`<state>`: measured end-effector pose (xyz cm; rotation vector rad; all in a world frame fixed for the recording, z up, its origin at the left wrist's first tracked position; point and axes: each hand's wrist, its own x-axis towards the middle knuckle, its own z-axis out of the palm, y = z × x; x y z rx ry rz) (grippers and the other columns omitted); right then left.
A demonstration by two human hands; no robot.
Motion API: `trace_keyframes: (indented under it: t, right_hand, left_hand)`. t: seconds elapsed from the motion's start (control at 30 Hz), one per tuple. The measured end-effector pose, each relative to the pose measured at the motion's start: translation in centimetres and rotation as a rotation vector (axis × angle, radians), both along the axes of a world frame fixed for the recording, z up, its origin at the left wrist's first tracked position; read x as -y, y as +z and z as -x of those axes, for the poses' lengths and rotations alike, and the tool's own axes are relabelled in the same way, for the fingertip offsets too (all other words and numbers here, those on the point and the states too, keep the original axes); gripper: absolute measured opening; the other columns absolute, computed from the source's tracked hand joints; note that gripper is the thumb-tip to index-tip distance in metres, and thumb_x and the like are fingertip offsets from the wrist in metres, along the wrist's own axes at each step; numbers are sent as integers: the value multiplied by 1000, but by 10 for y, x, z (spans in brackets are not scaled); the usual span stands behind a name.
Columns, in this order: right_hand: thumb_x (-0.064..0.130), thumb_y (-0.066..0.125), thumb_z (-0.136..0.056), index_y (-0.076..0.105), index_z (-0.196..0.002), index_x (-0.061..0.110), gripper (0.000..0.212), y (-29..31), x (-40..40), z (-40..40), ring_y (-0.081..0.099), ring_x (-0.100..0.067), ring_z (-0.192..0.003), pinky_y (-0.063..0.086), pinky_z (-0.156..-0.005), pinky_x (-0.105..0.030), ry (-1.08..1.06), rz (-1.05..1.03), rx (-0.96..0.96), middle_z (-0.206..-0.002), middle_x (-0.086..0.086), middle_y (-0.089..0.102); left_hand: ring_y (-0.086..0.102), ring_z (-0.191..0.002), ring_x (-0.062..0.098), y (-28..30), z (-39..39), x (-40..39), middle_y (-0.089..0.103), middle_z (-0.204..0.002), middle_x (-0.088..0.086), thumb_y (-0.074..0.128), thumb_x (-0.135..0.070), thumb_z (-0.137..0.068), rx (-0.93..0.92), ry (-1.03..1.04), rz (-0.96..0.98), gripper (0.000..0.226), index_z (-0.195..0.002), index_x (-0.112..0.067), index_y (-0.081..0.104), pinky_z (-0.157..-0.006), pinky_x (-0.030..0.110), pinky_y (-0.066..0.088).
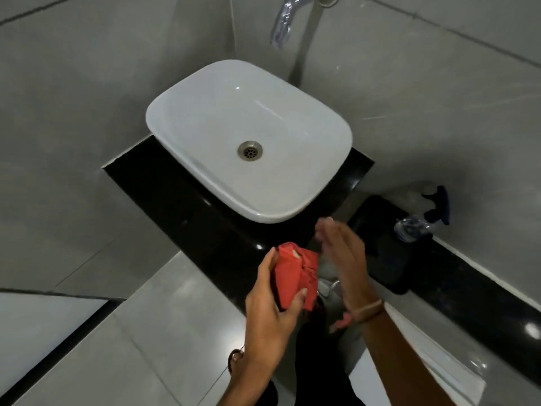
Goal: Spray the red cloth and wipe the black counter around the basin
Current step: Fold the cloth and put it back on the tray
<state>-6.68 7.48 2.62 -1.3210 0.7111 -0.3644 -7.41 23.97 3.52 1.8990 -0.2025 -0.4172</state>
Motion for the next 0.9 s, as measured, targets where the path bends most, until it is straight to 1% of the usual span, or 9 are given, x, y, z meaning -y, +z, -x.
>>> trace_keyframes:
  t: [0.07, 0.17, 0.27, 0.37, 0.43, 0.5, 0.6, 0.73, 0.9]
  right_hand:
    - [61, 54, -90, 75, -112, 8, 61, -5, 11, 28, 72, -26, -107, 58, -90, -38, 110, -590, -106, -122, -19, 73]
    - [48, 47, -100, 63, -134, 7, 55, -15, 34, 59, 70, -25, -116, 61, -90, -37, 105, -840, -30, -132, -17, 69]
    - [25, 49, -101, 57, -139, 5, 44, -35, 63, 74, 71, -29, -111, 61, -92, -45, 58, -808, -19, -125, -18, 71]
    - [4, 51, -94, 59, -135, 3, 42, -61, 99, 75, 69, -36, -113, 61, -88, -49, 28, -764, 32, -128, -26, 66]
    - [-2, 58, -87, 68, -126, 10, 42, -79, 124, 72, 68, -39, -114, 60, -91, -50, -57, -740, 2, -130, -27, 66]
    - [-3, 63, -86, 72, -121, 18, 42, -98, 145, 66, 68, -38, -113, 58, -97, -52, -110, -728, -24, -126, -21, 70]
    - [-2, 74, -81, 72, -110, 24, 39, -124, 173, 52, 69, -36, -110, 61, -90, -48, -201, -551, -250, -117, -12, 73]
    - [6, 83, -77, 66, -124, 10, 51, -139, 199, 35, 66, -34, -116, 56, -99, -45, -261, -200, -604, -124, -17, 70]
    - [18, 76, -84, 65, -127, 9, 46, -116, 200, 39, 67, -34, -117, 51, -99, -29, -68, 126, -810, -124, -18, 71]
  left_hand:
    - [50, -129, -6, -2, -3, 29, 48, -141, -27, 84, -27, -73, 18, -102, 3, 93, -149, -32, 31, -103, 15, 47]
    - [43, -138, 7, -8, -6, 70, 42, -151, -8, 88, -25, -67, -71, -251, -8, 104, -152, -29, 28, -114, 31, 43]
    - [42, -133, -13, -24, -18, 100, 44, -148, -8, 83, -10, -74, -170, -238, 34, 90, -149, -22, 35, -108, 7, 37]
    - [51, -102, -32, -45, -41, 129, 52, -132, -3, 66, 17, -81, -326, -260, 50, 70, -143, -3, 40, -86, -6, 39]
    - [66, -95, -14, -62, -56, 154, 62, -119, 0, 61, 22, -83, -484, -330, 40, 60, -138, 3, 45, -82, 6, 52]
    - [68, -112, 24, -80, -66, 180, 65, -122, 18, 60, 21, -83, -616, -348, 23, 56, -136, 7, 48, -89, 33, 57]
    - [62, -114, 50, -108, -81, 221, 66, -120, 31, 67, 20, -78, -538, -303, -99, 50, -125, 10, 58, -94, 54, 53]
    - [69, -105, 37, -138, -85, 258, 71, -113, 24, 75, 12, -72, -336, -340, -254, 52, -121, 2, 63, -91, 47, 58]
    - [72, -100, 29, -138, -74, 256, 71, -94, -2, 66, 4, -82, -195, -454, -262, 39, -119, -8, 69, -72, 10, 53]
